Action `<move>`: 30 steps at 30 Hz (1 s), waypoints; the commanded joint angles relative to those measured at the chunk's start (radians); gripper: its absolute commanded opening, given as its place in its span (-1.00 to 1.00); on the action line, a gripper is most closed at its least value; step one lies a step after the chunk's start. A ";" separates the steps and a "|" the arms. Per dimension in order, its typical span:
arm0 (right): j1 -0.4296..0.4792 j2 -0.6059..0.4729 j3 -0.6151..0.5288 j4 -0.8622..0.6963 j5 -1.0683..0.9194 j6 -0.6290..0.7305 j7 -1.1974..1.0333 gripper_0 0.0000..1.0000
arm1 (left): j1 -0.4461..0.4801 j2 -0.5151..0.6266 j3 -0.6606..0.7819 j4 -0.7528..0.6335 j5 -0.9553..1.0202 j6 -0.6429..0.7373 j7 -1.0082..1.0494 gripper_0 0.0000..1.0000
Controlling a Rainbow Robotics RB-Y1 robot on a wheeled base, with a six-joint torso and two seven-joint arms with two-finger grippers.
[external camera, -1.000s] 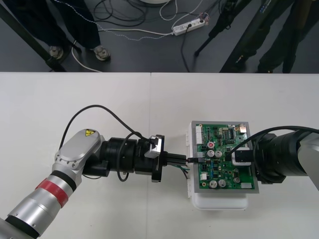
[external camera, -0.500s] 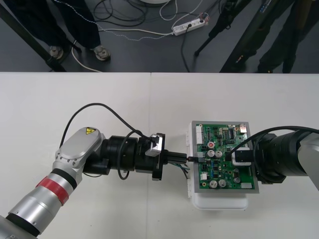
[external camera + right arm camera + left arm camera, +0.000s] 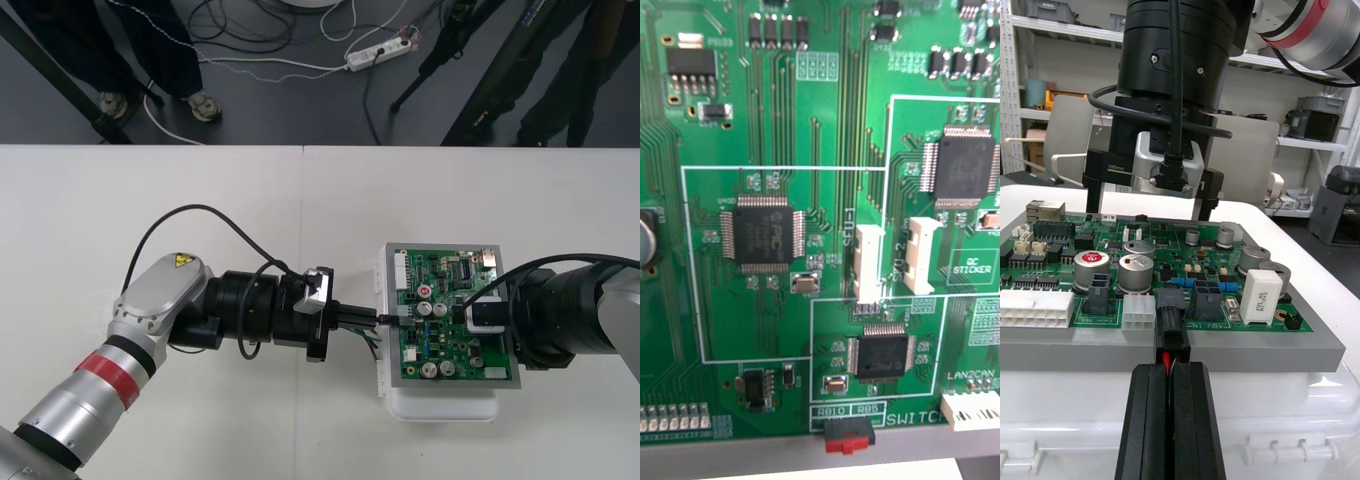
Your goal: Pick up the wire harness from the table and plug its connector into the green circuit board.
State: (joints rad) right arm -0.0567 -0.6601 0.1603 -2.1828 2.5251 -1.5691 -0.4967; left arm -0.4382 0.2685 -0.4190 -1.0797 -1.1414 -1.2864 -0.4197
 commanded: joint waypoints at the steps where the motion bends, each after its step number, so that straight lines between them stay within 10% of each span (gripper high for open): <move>1: 0.009 0.010 0.021 -0.038 -0.011 -0.002 -0.046 1.00 | -0.053 -0.046 -0.049 -0.019 0.000 0.018 -0.039 -1.00; 30: 0.009 0.004 0.022 -0.038 -0.005 -0.002 -0.048 1.00 | -0.030 -0.034 -0.053 -0.020 0.025 -0.022 -0.047 -1.00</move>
State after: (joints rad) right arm -0.0566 -0.6603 0.1603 -2.1828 2.5259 -1.5711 -0.4969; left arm -0.4401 0.2703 -0.4248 -1.0770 -1.1358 -1.2865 -0.4197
